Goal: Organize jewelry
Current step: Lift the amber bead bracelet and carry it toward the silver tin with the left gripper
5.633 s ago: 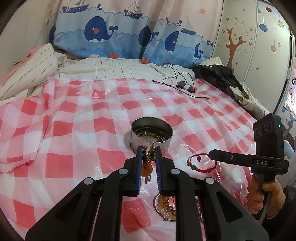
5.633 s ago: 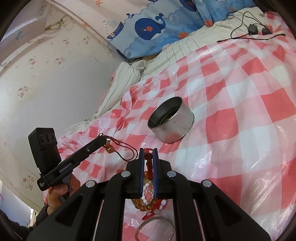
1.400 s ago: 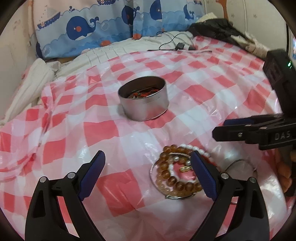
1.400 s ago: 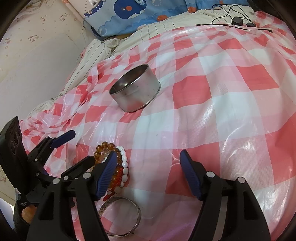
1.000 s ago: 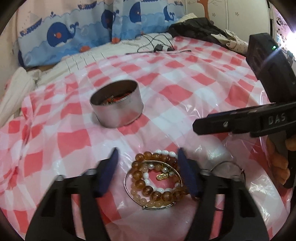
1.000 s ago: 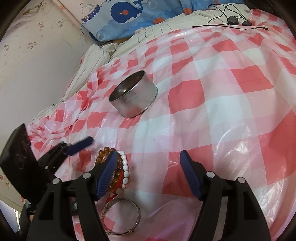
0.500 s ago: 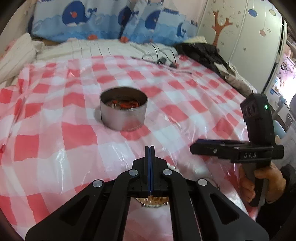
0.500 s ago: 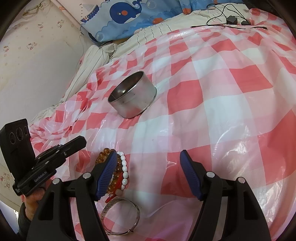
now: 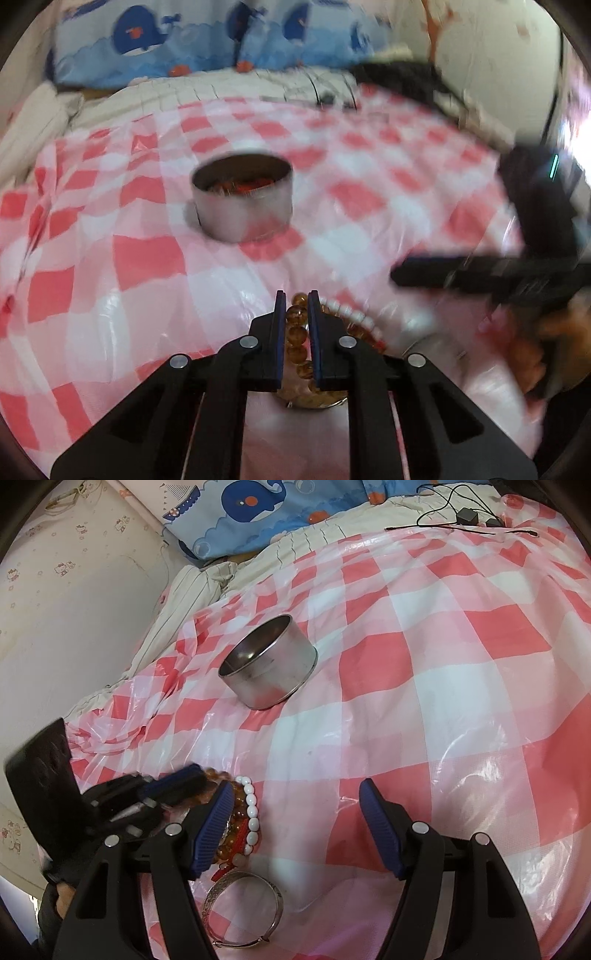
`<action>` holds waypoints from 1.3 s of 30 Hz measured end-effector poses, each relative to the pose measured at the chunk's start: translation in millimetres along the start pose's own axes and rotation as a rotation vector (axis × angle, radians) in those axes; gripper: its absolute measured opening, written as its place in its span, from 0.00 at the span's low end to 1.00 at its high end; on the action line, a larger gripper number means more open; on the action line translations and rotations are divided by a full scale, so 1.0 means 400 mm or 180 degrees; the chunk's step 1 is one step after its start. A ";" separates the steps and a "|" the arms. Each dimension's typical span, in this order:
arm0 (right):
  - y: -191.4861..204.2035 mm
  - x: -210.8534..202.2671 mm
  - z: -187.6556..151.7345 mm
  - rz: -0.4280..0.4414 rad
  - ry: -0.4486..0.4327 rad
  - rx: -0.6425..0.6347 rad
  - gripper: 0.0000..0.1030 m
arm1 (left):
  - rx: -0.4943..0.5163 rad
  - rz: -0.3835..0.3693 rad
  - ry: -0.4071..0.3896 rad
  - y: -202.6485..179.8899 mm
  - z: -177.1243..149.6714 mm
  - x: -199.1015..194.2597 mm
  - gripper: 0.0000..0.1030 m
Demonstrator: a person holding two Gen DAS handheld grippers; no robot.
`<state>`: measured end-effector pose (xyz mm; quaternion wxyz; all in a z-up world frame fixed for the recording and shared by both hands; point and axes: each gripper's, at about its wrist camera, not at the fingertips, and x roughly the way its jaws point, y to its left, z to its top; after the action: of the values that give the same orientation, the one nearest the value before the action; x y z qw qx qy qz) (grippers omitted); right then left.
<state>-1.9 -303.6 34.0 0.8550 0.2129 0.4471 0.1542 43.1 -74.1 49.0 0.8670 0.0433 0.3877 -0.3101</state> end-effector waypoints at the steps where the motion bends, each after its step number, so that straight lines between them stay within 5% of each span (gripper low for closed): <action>1: 0.000 0.001 0.000 0.0001 0.0001 -0.0007 0.66 | -0.0208 -0.0138 -0.0138 0.030 0.011 -0.030 0.10; 7: 0.031 0.003 -0.004 -0.0019 0.0205 -0.0268 0.66 | -0.0937 -0.0121 -0.0578 0.160 0.022 -0.114 0.10; 10: 0.065 -0.007 -0.012 -0.0086 0.0523 -0.0669 0.66 | -0.1136 0.0252 -0.0371 0.209 0.009 -0.096 0.10; 15: 0.110 -0.012 -0.066 -0.0182 0.0948 -0.1355 0.66 | -0.1280 0.0448 -0.0078 0.249 -0.007 -0.054 0.11; 18: 0.124 0.011 -0.104 -0.0383 0.1042 -0.1664 0.63 | -0.1176 0.0589 0.0027 0.243 -0.010 -0.035 0.22; 22: 0.137 0.004 -0.116 -0.0153 0.0995 -0.1771 0.07 | -0.1098 0.0611 0.0160 0.237 -0.019 -0.009 0.28; 24: 0.130 -0.002 -0.105 -0.0105 0.0912 -0.1672 0.05 | -0.1052 0.0596 0.0182 0.231 -0.025 -0.007 0.28; 28: 0.117 -0.042 -0.060 0.0064 0.0550 -0.1381 0.05 | -0.0883 0.0547 0.0102 0.204 -0.013 -0.021 0.03; 33: 0.098 -0.091 -0.001 0.0265 0.0046 -0.1025 0.05 | -0.0784 0.0312 -0.0347 0.174 0.015 -0.080 0.00; 39: 0.091 -0.083 0.025 0.0046 -0.0239 -0.0900 0.05 | -0.0837 0.0478 -0.0083 0.183 0.011 -0.038 0.04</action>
<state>-14.5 -289.6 80.6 0.8914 0.0991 0.3871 0.2137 80.2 -9.2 50.5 0.8909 -0.0459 0.4093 -0.1915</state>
